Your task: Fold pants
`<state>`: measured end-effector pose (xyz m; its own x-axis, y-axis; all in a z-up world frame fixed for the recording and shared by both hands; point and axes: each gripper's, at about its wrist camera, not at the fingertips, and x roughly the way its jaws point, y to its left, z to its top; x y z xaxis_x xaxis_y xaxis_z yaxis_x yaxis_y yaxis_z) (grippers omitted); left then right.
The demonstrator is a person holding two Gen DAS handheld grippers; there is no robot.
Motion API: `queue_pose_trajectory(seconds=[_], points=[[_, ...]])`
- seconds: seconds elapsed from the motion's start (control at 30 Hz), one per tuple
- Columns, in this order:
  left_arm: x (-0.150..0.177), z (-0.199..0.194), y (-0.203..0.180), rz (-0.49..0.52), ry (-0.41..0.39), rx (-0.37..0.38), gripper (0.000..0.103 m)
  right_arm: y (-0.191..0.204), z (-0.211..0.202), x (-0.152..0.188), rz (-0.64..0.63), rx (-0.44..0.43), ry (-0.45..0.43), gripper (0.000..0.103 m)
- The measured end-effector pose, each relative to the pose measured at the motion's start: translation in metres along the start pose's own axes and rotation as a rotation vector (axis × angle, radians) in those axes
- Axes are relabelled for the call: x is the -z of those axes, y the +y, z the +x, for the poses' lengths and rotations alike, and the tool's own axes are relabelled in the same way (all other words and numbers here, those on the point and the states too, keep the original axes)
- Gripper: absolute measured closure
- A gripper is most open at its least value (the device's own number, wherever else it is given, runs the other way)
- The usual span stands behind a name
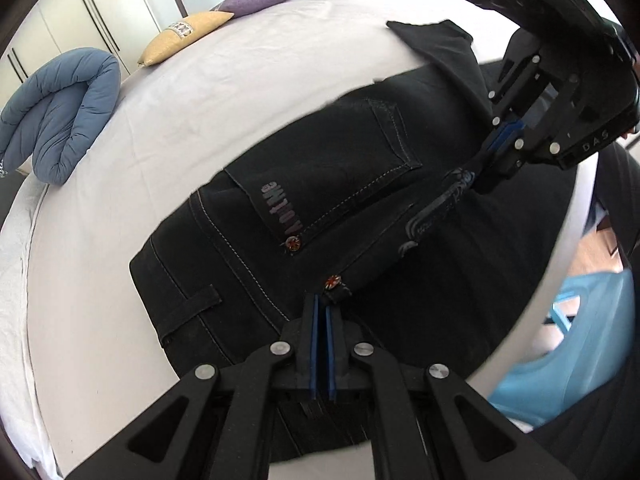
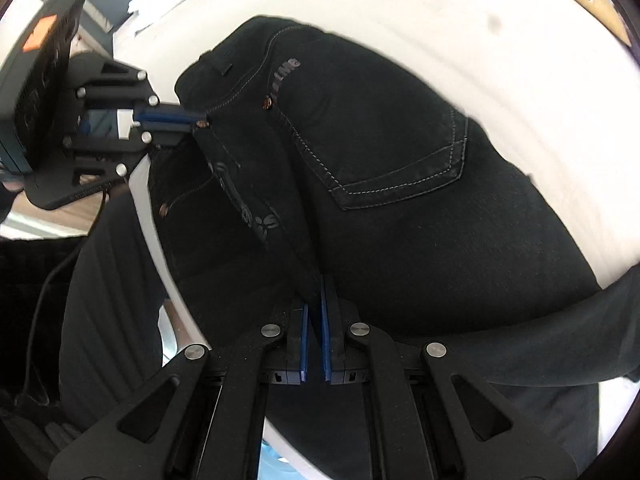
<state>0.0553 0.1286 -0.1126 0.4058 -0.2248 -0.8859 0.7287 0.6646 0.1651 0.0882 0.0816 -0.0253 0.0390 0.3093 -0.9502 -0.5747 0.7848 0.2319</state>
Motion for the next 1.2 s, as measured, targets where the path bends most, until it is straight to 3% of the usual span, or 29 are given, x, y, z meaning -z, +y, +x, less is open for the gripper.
queue_pose_trajectory(seconds=[0.17,0.3,0.5,0.87,1.03,1.17,1.2], points=[[0.021,-0.007,-0.014,0.042,0.007,0.019,0.1,0.027,0.01,0.017,0.014,-0.009,0.011,0.099],[0.02,0.0,-0.012,0.085,0.025,0.024,0.1,0.048,0.015,0.032,-0.098,0.089,0.035,0.099],[0.036,-0.002,-0.025,0.141,0.021,0.015,0.1,0.083,0.025,0.037,-0.161,0.163,0.042,0.099],[0.047,0.004,-0.039,0.155,0.022,0.025,0.1,0.09,0.035,0.048,-0.214,0.249,0.033,0.099],[0.053,0.004,-0.042,0.162,0.021,0.013,0.1,0.115,0.053,0.061,-0.218,0.275,0.023,0.098],[0.054,0.006,-0.04,0.146,0.026,-0.004,0.089,0.119,0.059,0.066,-0.194,0.295,-0.009,0.095],[0.053,0.004,-0.04,0.136,0.027,-0.016,0.076,0.118,0.06,0.067,-0.17,0.294,-0.025,0.095]])
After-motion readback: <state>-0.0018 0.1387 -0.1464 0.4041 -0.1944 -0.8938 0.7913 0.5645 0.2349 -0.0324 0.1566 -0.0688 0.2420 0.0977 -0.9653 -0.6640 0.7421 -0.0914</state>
